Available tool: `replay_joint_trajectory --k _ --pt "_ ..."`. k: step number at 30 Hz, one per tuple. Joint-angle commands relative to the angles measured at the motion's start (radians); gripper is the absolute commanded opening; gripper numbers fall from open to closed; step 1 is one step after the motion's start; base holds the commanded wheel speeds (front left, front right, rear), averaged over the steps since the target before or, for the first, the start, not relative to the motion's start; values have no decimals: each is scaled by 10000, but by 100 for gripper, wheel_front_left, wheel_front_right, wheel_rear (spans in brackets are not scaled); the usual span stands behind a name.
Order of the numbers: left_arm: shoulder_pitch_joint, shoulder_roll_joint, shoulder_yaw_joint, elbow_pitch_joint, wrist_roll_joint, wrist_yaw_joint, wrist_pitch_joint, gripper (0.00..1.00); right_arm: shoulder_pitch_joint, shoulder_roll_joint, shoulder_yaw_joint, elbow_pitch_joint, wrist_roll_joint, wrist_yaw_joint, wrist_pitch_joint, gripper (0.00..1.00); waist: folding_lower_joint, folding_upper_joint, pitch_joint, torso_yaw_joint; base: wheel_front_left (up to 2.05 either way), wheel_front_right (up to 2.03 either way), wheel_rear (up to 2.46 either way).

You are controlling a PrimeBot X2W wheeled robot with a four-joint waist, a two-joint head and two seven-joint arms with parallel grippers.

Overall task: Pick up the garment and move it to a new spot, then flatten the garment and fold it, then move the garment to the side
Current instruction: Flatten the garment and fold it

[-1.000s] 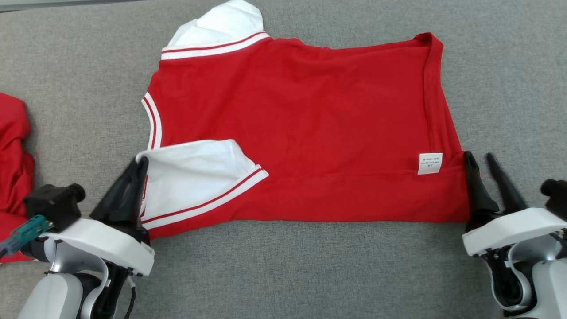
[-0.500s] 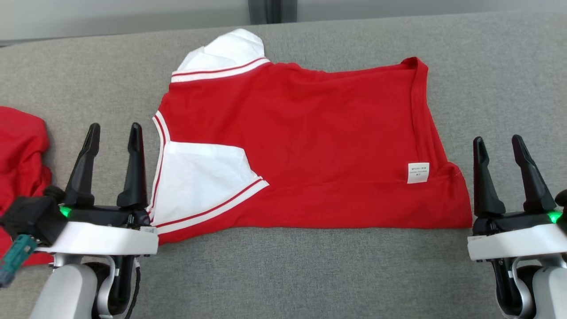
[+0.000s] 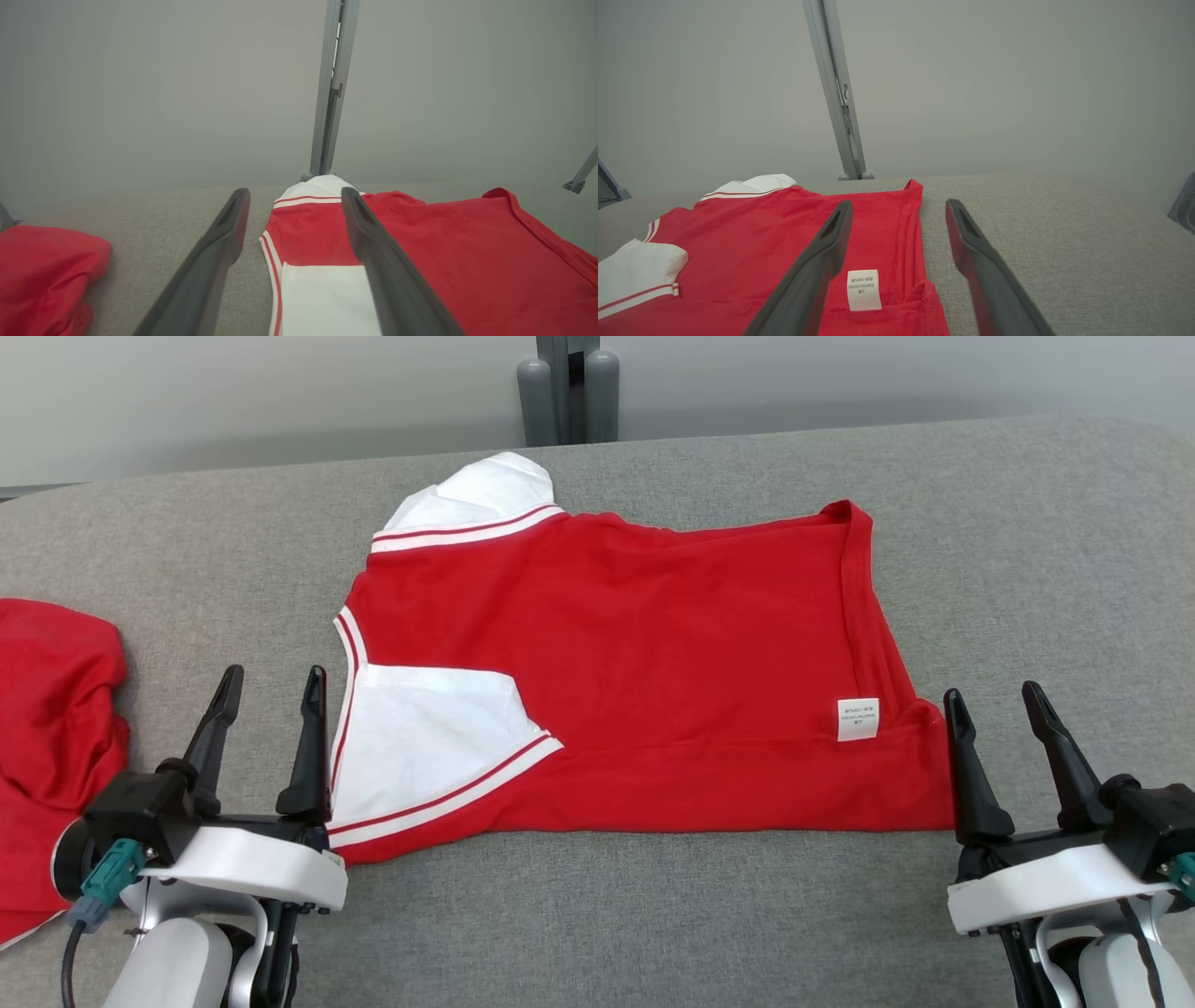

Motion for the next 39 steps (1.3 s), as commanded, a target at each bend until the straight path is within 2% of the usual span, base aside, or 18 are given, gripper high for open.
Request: replay_joint_trajectory --k 1,10,21,25,30,31,32,33,36,39 --pt "49 59 5 47 -32 15 50 100 19 -75 -17 63 49 6 -24 100 0 -1 -16 4 0 0 0" --pt "-65 104 -242 350 -204 -149 585 100 -208 -74 42 548 100 6 -8 100 0 -1 163 -8 0 0 0" --pt "295 -279 -495 1719 -901 -304 1351 100 -651 -78 -5 2916 104 6 -247 100 0 -1 804 -204 0 0 0" --pt "321 -410 -287 2203 -1304 -240 1546 100 -995 -74 271 3657 250 6 -291 100 0 -1 1008 -247 0 0 0" --pt "291 -615 -337 2847 -1786 -371 2217 100 -1488 -60 685 4497 445 4 -273 100 0 -1 1273 -250 0 0 0" --pt "275 -623 -409 2960 -1855 -383 2422 100 -1546 -57 730 4630 512 6 -205 59 0 -1 1294 -254 0 0 0" --pt "266 -635 -474 3012 -1851 -427 2494 61 -1603 -47 793 4702 578 6 -208 13 0 -1 1305 -252 0 0 0" --pt "278 -623 -557 3038 -1847 -479 2638 0 -1640 -43 840 4830 788 6 -101 0 0 -1 1304 -246 0 0 0" --pt "352 -698 -628 2687 -1983 -628 2696 0 -1646 -56 948 4933 1163 1 -50 0 0 -1 1251 -204 0 0 0" --pt "531 -515 -531 2053 -2090 -677 2681 0 -1488 -199 871 4756 1371 -1 -83 0 0 -1 1095 -152 0 0 0"
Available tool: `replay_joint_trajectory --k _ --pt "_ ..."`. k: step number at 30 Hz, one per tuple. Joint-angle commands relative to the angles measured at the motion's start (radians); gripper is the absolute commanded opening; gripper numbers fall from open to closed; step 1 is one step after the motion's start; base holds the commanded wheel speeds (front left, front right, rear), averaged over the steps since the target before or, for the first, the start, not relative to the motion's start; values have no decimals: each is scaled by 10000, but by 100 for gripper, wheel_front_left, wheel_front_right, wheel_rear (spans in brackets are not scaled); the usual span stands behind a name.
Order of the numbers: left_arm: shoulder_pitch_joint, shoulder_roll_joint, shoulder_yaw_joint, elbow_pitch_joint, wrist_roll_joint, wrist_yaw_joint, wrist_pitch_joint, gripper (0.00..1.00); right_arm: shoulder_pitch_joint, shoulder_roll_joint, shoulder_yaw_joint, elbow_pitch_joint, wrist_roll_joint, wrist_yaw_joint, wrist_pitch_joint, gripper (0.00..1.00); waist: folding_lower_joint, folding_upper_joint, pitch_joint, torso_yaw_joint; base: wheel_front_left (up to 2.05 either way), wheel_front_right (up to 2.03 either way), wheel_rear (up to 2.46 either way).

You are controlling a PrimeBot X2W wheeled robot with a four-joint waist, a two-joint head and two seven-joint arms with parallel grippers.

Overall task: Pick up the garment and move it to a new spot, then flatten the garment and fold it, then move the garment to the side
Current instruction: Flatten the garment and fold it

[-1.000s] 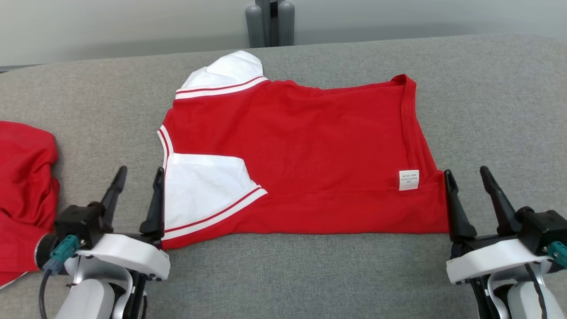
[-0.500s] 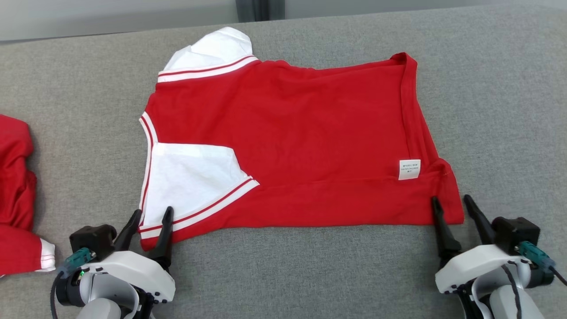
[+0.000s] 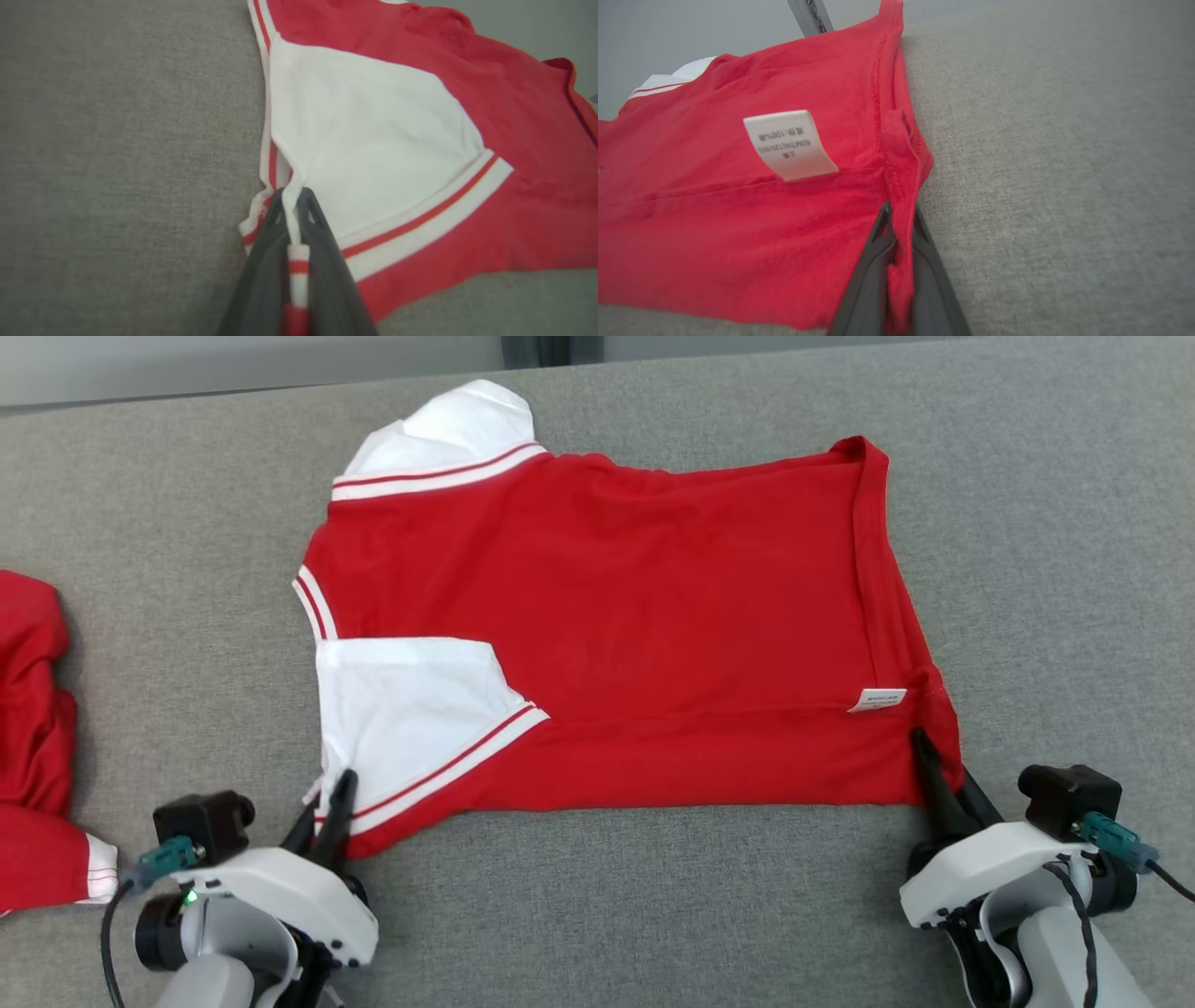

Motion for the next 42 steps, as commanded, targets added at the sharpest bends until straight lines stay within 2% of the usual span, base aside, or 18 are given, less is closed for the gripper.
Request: replay_joint_trajectory --k 1,5,11,19,20,21,22,33,42 --pt "434 23 -97 -120 -83 -39 185 0 334 -154 -75 13 111 -8 101 0 0 -1 -116 42 0 0 0" --pt "1032 370 50 -1396 -148 162 393 0 892 -391 -286 -756 299 -7 320 0 0 -1 -401 122 0 0 0" --pt "2381 694 69 -3080 -183 734 1029 0 2309 -496 -838 -2202 348 -7 1180 0 0 -1 -679 230 0 0 0" --pt "3224 595 -11 -3786 -358 1173 1397 0 3533 -168 -1489 -3434 396 -7 1971 0 0 -1 -739 275 0 0 0" --pt "3185 579 -29 -3740 -344 1177 1382 15 3566 -123 -1490 -3520 433 -7 2048 36 0 -1 -733 268 0 0 0" --pt "3128 560 -35 -3686 -306 1202 1329 60 3585 -91 -1473 -3555 370 -7 2080 100 0 -1 -736 262 0 0 0" --pt "3027 556 -7 -3641 -225 1227 1211 100 3552 -67 -1535 -3619 393 -7 2056 100 0 -1 -741 257 0 0 0" --pt "1561 823 532 -3958 1043 1514 -635 100 2666 34 -2446 -5199 -696 -4 1027 100 0 -1 -785 160 0 0 0" --pt "371 1080 262 -4457 1964 1666 -829 100 2281 40 -1573 -6248 -1063 -4 1123 100 0 -1 -874 246 0 0 0"
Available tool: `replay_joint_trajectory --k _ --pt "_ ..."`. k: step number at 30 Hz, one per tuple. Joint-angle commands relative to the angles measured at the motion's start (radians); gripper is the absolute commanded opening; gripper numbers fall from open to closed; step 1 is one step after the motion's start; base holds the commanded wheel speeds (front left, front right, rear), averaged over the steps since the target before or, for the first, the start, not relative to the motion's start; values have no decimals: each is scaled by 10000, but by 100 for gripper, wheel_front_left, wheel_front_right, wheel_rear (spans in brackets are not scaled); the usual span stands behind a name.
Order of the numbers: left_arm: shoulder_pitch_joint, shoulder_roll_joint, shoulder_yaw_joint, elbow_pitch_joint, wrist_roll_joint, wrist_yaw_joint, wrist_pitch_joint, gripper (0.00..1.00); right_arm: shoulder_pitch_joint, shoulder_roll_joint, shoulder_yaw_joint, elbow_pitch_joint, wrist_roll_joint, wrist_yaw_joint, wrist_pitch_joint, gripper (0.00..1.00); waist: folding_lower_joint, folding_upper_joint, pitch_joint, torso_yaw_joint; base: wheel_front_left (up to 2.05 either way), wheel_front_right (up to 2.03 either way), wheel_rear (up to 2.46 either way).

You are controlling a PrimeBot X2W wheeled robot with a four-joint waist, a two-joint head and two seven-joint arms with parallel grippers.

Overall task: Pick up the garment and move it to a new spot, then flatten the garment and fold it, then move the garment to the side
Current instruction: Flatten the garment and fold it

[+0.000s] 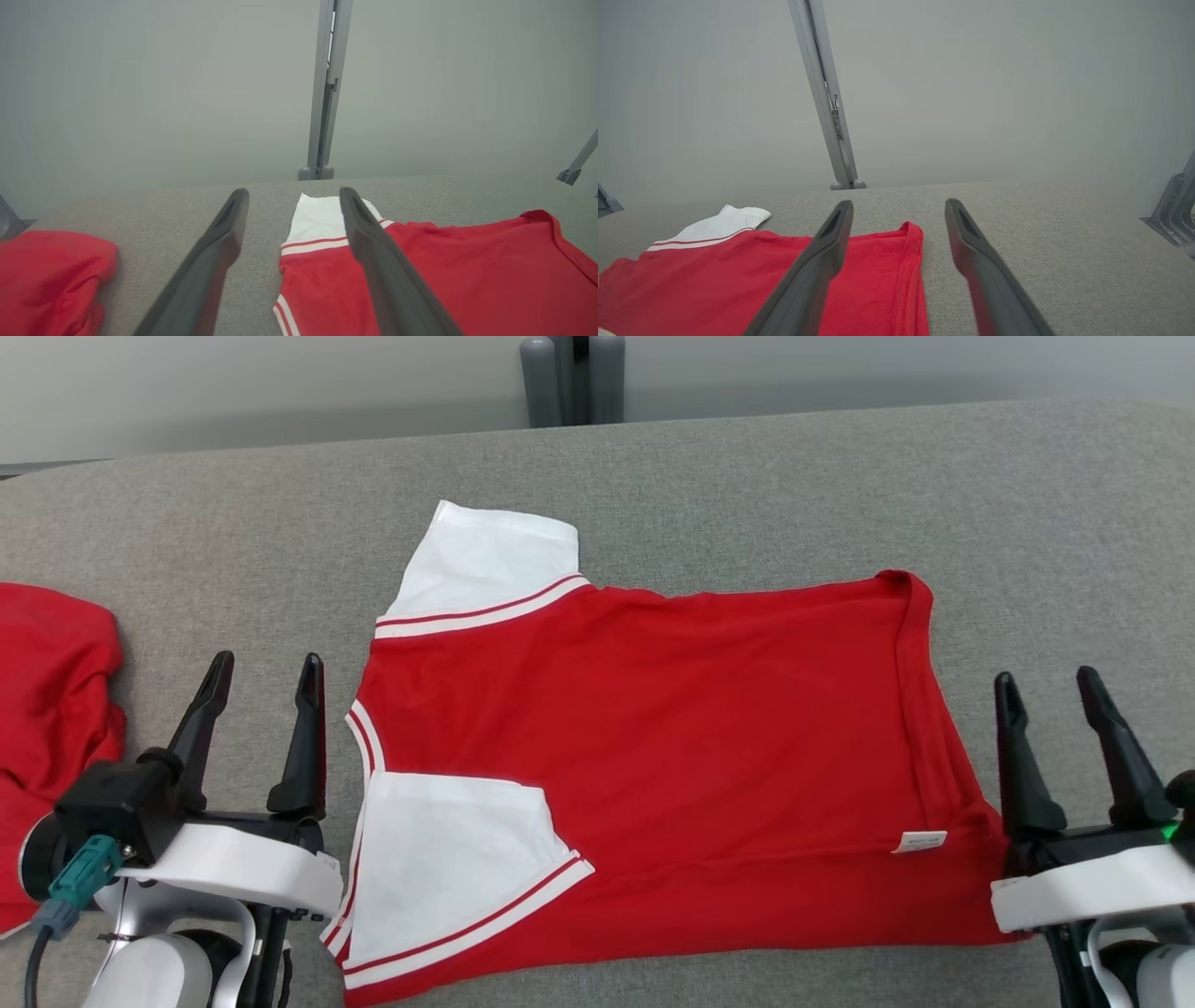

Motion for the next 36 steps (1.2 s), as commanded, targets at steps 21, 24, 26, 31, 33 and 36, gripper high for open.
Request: replay_joint_trajectory --k 21,24,26,31,33,36 --pt "-881 149 -35 -286 -2 3 105 100 -16 -44 567 25 516 2 -42 100 0 0 407 -214 0 0 0" --pt "-1794 260 -80 -82 -123 -314 357 100 -130 -37 814 129 627 2 -91 100 0 0 686 -414 0 0 0" --pt "-2622 405 -137 138 -214 -618 706 100 -260 -48 987 188 692 2 -174 100 0 0 898 -623 0 0 0" --pt "-4683 688 -567 1673 -825 -1716 2167 100 -623 -38 1257 423 901 2 -477 100 0 0 1600 -1129 0 0 0" --pt "-5453 889 -683 2462 -1028 -2182 2730 100 -770 -40 1363 562 991 2 -598 100 0 0 1903 -1352 0 0 0" --pt "-6286 1150 -761 3555 -1358 -2715 3292 100 -1008 -44 1550 755 1162 2 -848 100 0 0 2320 -1652 0 0 0"
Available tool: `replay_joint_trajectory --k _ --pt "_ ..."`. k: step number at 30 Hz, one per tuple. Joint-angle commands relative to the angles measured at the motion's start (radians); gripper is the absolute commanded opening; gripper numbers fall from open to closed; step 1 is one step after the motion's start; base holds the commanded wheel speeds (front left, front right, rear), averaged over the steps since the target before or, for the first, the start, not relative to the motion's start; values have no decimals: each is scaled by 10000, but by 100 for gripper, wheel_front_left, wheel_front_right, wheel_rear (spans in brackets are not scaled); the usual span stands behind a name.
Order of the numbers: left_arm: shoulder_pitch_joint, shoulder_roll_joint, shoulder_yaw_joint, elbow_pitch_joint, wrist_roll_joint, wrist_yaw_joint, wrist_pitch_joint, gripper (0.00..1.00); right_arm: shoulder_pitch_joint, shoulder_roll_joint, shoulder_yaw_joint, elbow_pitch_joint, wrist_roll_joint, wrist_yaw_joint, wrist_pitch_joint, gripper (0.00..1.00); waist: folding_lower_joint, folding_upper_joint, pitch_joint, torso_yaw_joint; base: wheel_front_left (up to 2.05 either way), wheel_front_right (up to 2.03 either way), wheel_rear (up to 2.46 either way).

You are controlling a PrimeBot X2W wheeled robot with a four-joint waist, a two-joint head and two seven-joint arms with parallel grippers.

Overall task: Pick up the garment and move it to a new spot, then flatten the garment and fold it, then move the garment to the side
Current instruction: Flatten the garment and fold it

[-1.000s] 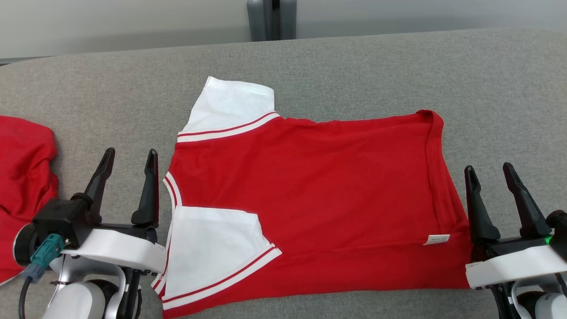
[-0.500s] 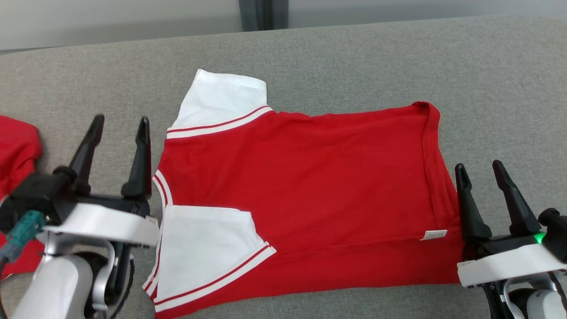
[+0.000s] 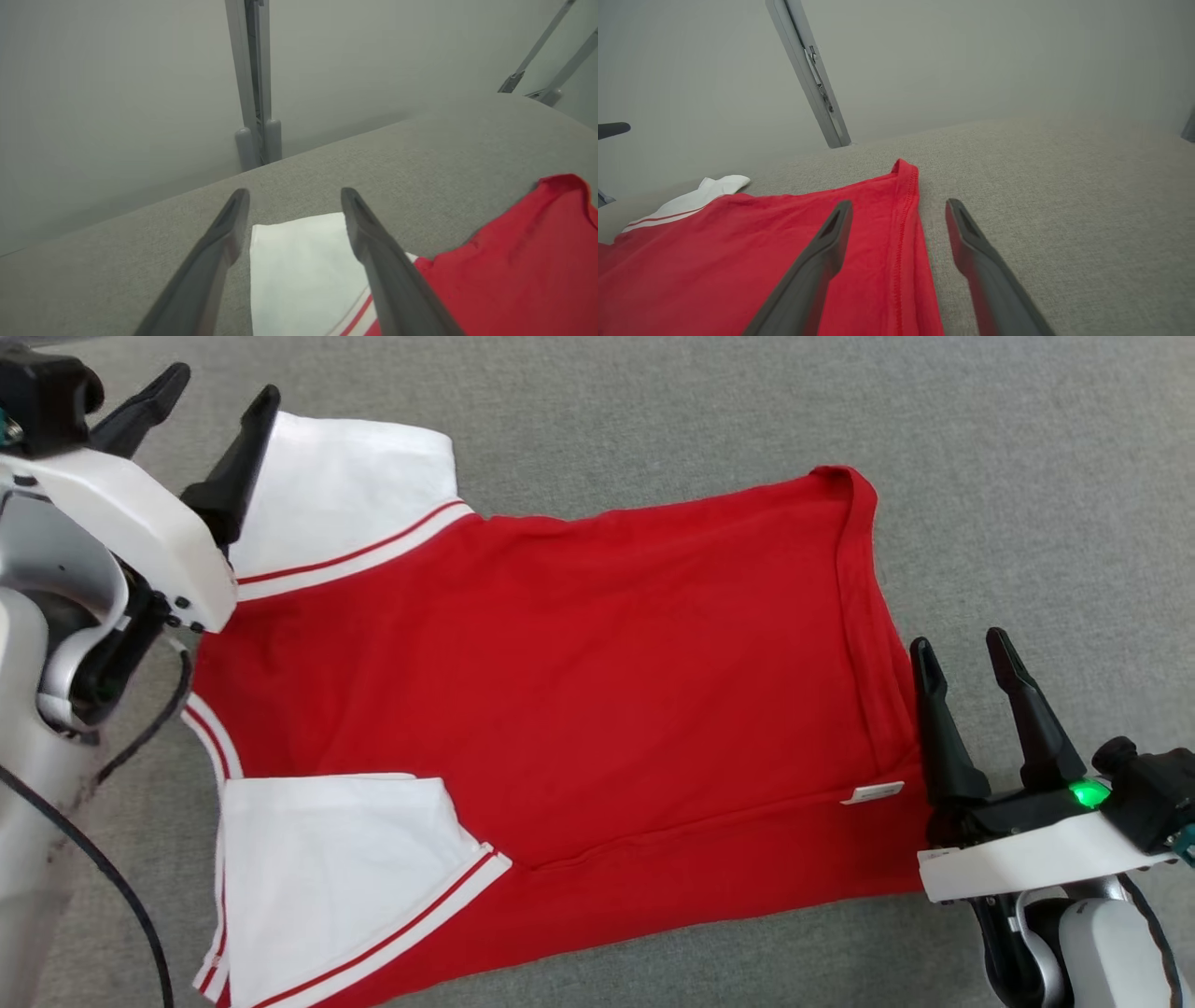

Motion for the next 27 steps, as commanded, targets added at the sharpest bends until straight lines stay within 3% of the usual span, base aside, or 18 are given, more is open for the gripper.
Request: replay_joint_trajectory --k 1,6,18,19,20,21,23,24,27 --pt "-283 126 -55 350 -155 -174 152 100 -156 -54 40 132 101 2 -141 100 0 0 503 -446 0 0 0" --pt "-1378 736 -524 1819 -711 -556 568 100 -521 -51 355 584 445 2 -575 100 0 0 1169 -862 0 0 0" --pt "-2426 1762 -2075 3165 -1827 -575 318 99 -1070 -51 699 1230 632 2 -977 100 0 0 1668 -1204 0 0 0" --pt "-2460 1786 -2165 3256 -1922 -575 325 85 -1078 -54 676 1261 579 2 -982 100 0 0 1653 -1200 0 0 0" --pt "-2483 1805 -2265 3342 -2019 -575 354 64 -1110 -56 630 1281 546 2 -987 100 0 0 1639 -1199 0 0 0" --pt "-2483 1805 -2265 3342 -2019 -575 354 64 -1110 -56 630 1281 546 2 -987 100 0 0 1639 -1199 0 0 0" --pt "-2542 1822 -2451 3502 -2214 -576 385 6 -1235 -56 533 1260 482 2 -984 100 0 0 1603 -1201 0 0 0" --pt "-2564 1847 -2555 3547 -2309 -576 425 0 -1301 -53 453 1247 431 2 -983 100 0 0 1580 -1201 0 0 0" --pt "-2636 1891 -2826 3557 -2560 -576 317 0 -1687 -59 101 1169 286 2 -821 100 0 0 1528 -1167 0 0 0"
